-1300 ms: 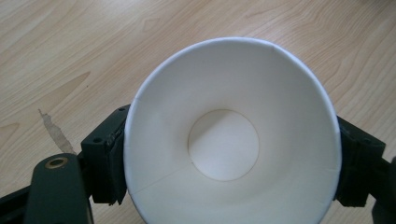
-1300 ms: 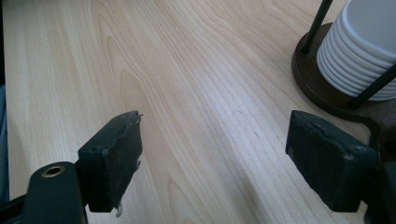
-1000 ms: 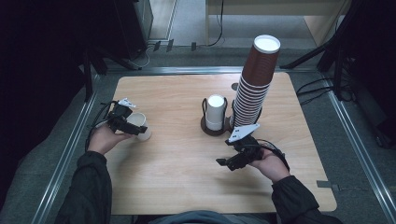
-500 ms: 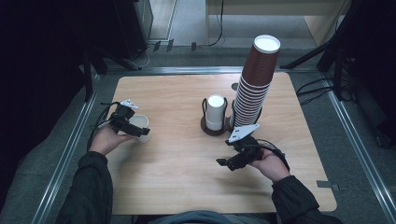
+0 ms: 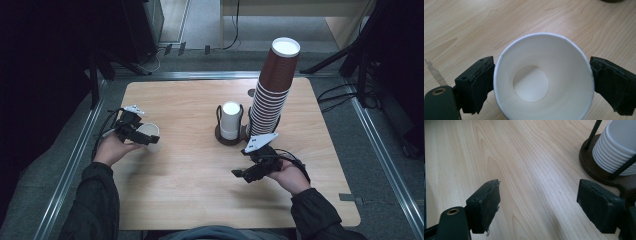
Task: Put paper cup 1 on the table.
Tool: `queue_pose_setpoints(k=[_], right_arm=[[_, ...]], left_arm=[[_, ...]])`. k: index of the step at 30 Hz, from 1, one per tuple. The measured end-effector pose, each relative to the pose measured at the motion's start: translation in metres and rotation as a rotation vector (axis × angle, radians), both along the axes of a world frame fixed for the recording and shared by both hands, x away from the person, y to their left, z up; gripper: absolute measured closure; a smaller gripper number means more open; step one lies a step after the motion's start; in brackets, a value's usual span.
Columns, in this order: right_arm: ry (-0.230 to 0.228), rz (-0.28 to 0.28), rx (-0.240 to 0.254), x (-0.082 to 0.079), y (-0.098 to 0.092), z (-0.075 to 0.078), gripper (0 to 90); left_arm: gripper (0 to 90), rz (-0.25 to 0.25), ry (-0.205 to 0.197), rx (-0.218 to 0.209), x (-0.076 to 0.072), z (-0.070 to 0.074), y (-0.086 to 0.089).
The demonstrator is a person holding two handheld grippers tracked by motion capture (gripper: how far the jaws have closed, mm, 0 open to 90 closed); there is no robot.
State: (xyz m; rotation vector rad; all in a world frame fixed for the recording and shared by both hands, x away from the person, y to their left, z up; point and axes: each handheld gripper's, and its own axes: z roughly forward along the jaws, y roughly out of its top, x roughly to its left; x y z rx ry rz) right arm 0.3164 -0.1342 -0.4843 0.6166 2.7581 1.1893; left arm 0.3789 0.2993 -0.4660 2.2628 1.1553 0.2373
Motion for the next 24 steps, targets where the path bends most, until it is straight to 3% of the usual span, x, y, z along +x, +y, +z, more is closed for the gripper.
queue_pose_setpoints(k=[5, 8, 11, 21, 24], right_arm=[[0.003, 0.008, 0.005, 0.0, -0.001, 0.0, 19.4], [0.004, 0.013, 0.009, 0.001, -0.002, 0.001, 19.6], [0.001, 0.018, 0.003, 0.001, -0.002, 0.002, 19.5], [-0.008, 0.003, 0.067, 0.001, -0.006, 0.009, 19.1], [-0.001, 0.014, 0.048, 0.002, -0.008, 0.013, 18.8]], left_arm=[[8.3, 0.013, -0.024, -0.021, -0.003, 0.01, 0.005], [8.4, 0.026, -0.035, -0.056, -0.006, 0.017, 0.008], [8.4, 0.016, -0.038, -0.057, -0.009, 0.024, 0.004], [4.9, -0.091, -0.015, -0.086, -0.019, 0.039, -0.026], [2.5, -0.122, -0.005, -0.089, -0.022, 0.041, -0.038]])
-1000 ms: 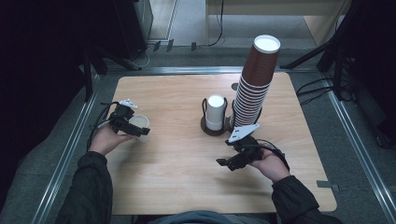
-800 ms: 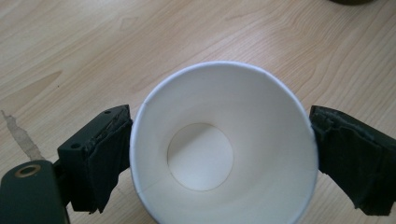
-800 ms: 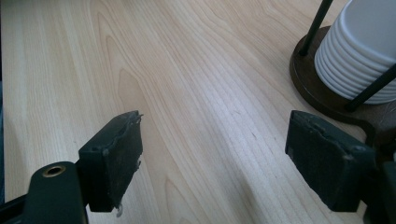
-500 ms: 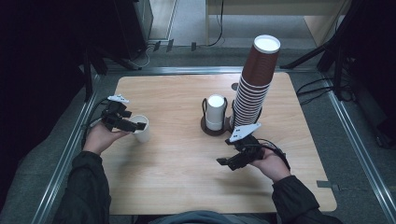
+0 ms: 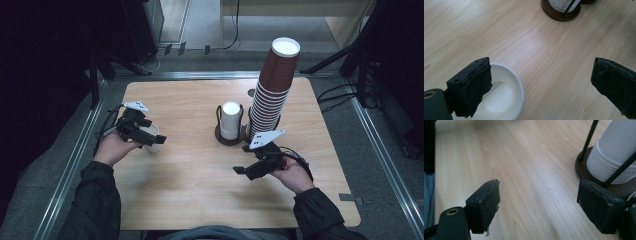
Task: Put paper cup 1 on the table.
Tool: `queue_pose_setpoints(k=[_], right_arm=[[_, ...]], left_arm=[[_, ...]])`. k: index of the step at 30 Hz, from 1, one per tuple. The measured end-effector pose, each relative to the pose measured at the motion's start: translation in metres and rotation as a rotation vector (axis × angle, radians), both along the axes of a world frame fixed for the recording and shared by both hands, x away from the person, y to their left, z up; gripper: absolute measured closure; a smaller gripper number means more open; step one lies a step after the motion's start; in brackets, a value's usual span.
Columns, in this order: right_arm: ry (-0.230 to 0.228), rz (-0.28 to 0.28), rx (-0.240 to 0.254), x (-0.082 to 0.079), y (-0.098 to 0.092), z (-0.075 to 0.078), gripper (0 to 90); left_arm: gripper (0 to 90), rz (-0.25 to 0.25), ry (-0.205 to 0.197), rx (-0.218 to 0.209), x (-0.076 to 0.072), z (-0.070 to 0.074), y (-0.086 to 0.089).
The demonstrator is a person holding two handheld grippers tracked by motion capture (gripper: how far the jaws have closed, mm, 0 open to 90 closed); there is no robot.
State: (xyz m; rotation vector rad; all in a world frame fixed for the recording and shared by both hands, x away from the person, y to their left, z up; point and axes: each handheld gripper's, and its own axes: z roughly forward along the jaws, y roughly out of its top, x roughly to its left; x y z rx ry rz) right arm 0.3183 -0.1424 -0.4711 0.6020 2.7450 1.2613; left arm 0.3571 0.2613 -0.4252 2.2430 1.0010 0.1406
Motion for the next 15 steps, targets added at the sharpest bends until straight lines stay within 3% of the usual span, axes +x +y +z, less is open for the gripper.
queue_pose_setpoints(k=[5, 9, 15], right_arm=[[0.01, -0.005, 0.015, 0.0, -0.003, 0.009, 14.4], [0.014, -0.033, -0.009, 0.0, -0.004, 0.013, 14.4], [0.022, -0.043, 0.013, 0.001, -0.008, 0.019, 14.4]], left_arm=[[0.3, -0.049, 0.002, -0.006, -0.004, 0.002, -0.017], [0.3, -0.068, 0.01, -0.012, -0.005, 0.0, -0.027], [4.1, -0.096, -0.013, -0.008, -0.01, -0.001, -0.04]])
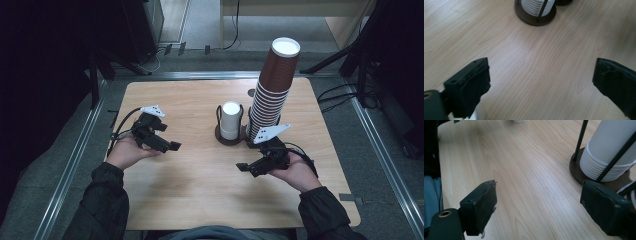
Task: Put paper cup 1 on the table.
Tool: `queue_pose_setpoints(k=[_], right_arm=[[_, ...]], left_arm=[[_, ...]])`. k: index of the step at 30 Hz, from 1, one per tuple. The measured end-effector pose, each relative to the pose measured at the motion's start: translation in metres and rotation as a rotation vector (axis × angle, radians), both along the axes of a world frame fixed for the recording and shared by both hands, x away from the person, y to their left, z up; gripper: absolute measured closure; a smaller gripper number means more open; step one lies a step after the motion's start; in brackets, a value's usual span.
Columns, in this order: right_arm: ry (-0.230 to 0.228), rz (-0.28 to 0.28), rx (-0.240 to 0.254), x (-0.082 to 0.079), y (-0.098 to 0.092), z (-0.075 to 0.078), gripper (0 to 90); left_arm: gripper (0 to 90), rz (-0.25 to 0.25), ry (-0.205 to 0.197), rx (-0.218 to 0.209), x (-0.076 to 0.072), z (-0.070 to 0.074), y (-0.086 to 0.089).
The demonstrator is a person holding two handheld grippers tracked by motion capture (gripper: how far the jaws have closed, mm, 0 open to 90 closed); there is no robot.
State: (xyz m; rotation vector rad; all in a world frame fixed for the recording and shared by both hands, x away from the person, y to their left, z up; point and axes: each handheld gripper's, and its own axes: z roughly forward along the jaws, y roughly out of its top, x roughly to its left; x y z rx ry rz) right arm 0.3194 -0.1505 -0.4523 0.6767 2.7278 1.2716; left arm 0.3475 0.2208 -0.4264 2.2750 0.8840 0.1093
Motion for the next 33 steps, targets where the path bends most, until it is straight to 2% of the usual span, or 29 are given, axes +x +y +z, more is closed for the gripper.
queue_pose_setpoints(k=[3, 4, 5, 7, 9, 10, 13, 18, 20, 26, 29, 33], right_arm=[[0.0, -0.006, -0.002, 0.0, -0.003, 0.002, 14.3], [0.001, -0.006, -0.001, 0.001, -0.003, 0.003, 14.3], [0.002, 0.003, 0.003, 0.001, -0.004, 0.004, 14.3], [-0.012, 0.015, 0.019, 0.0, -0.005, 0.006, 14.3], [-0.017, 0.011, 0.035, 0.0, -0.006, 0.009, 14.3], [-0.014, 0.007, 0.039, 0.0, -0.007, 0.01, 14.3], [0.001, -0.021, 0.039, 0.002, -0.008, 0.011, 14.3], [0.013, -0.028, 0.041, 0.005, -0.015, 0.015, 16.3], [0.012, -0.037, 0.045, 0.006, -0.018, 0.017, 17.8], [0.008, -0.06, 0.056, 0.01, -0.024, 0.026, 20.6], [0.009, -0.066, 0.052, 0.01, -0.026, 0.031, 21.1], [0.001, -0.064, 0.036, 0.011, -0.029, 0.04, 21.8]], left_arm=[[6.9, -0.017, -0.008, -0.005, -0.003, 0.0, -0.007], [9.3, -0.027, -0.023, -0.009, -0.004, -0.001, -0.009], [16.6, -0.035, -0.035, -0.012, -0.005, -0.001, -0.01], [17.1, -0.048, -0.017, -0.018, -0.005, -0.003, -0.013], [19.0, -0.06, -0.02, -0.013, -0.007, -0.006, -0.017], [23.6, -0.068, -0.014, -0.013, -0.008, -0.007, -0.019], [25.0, -0.083, -0.013, -0.007, -0.009, -0.009, -0.024], [34.5, -0.078, -0.004, -0.053, -0.01, -0.013, -0.025], [37.0, -0.078, 0.001, -0.055, -0.011, -0.015, -0.026], [38.9, -0.086, 0.012, -0.02, -0.012, -0.021, -0.03], [39.0, -0.087, 0.0, -0.021, -0.014, -0.022, -0.033], [38.5, -0.091, 0.011, -0.044, -0.015, -0.023, -0.035]])
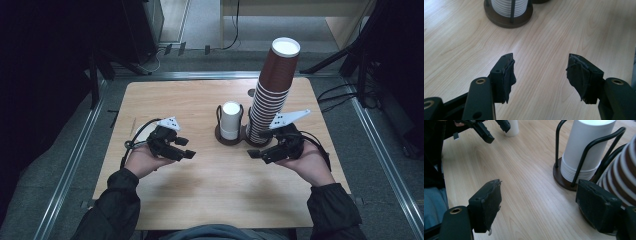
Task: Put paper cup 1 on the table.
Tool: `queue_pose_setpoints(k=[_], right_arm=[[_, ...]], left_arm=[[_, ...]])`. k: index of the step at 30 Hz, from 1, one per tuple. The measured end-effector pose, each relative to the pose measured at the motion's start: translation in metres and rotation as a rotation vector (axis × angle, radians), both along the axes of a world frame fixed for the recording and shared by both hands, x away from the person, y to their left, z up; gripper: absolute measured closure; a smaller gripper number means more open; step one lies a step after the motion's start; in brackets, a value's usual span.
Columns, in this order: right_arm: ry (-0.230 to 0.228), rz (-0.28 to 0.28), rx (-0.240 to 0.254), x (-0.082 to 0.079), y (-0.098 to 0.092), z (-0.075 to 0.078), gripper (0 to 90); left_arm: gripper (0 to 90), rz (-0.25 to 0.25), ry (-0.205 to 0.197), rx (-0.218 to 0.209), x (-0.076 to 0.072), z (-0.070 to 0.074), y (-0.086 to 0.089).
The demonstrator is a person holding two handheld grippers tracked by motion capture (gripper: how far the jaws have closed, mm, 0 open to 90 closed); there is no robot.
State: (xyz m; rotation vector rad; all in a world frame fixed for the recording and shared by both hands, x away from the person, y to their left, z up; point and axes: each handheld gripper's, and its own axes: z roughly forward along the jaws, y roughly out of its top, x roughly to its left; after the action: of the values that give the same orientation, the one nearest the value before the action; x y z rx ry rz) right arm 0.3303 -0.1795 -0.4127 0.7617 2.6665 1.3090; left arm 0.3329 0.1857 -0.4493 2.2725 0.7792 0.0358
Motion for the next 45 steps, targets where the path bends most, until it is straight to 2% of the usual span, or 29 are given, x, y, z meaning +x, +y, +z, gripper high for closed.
queue_pose_setpoints(k=[6, 10, 14, 18, 24, 30, 35, 38, 41, 45], right_arm=[[0.0, 0.01, -0.022, 0.001, -0.007, 0.02, 22.2], [-0.013, 0.007, -0.033, 0.001, -0.014, 0.034, 22.2], [-0.02, 0.006, -0.056, 0.003, -0.019, 0.05, 22.3], [-0.024, 0.009, -0.052, 0.005, -0.026, 0.067, 22.8], [-0.046, -0.009, -0.055, 0.01, -0.037, 0.09, 23.1], [-0.078, -0.037, -0.077, 0.015, -0.052, 0.114, 23.0], [-0.098, -0.062, -0.075, 0.023, -0.061, 0.132, 21.0], [-0.089, -0.055, -0.062, 0.031, -0.063, 0.141, 19.8], [-0.101, -0.075, -0.089, 0.038, -0.062, 0.148, 19.0], [-0.106, -0.096, -0.084, 0.05, -0.061, 0.153, 16.7]], left_arm=[[37.2, -0.011, -0.002, 0.02, -0.001, -0.003, -0.003], [37.0, -0.016, -0.004, 0.019, -0.002, -0.004, -0.003], [36.2, -0.026, 0.008, 0.015, -0.002, -0.005, -0.004], [36.1, -0.036, 0.018, 0.02, -0.002, -0.005, -0.006], [36.1, -0.045, 0.021, 0.015, -0.004, -0.005, -0.01], [36.0, -0.06, 0.018, 0.038, -0.004, -0.007, -0.014], [36.0, -0.078, 0.023, 0.06, -0.005, -0.008, -0.017], [36.0, -0.084, 0.024, 0.064, -0.005, -0.008, -0.018], [36.0, -0.094, 0.023, 0.071, -0.005, -0.009, -0.018], [35.8, -0.098, 0.026, 0.073, -0.006, -0.009, -0.019]])
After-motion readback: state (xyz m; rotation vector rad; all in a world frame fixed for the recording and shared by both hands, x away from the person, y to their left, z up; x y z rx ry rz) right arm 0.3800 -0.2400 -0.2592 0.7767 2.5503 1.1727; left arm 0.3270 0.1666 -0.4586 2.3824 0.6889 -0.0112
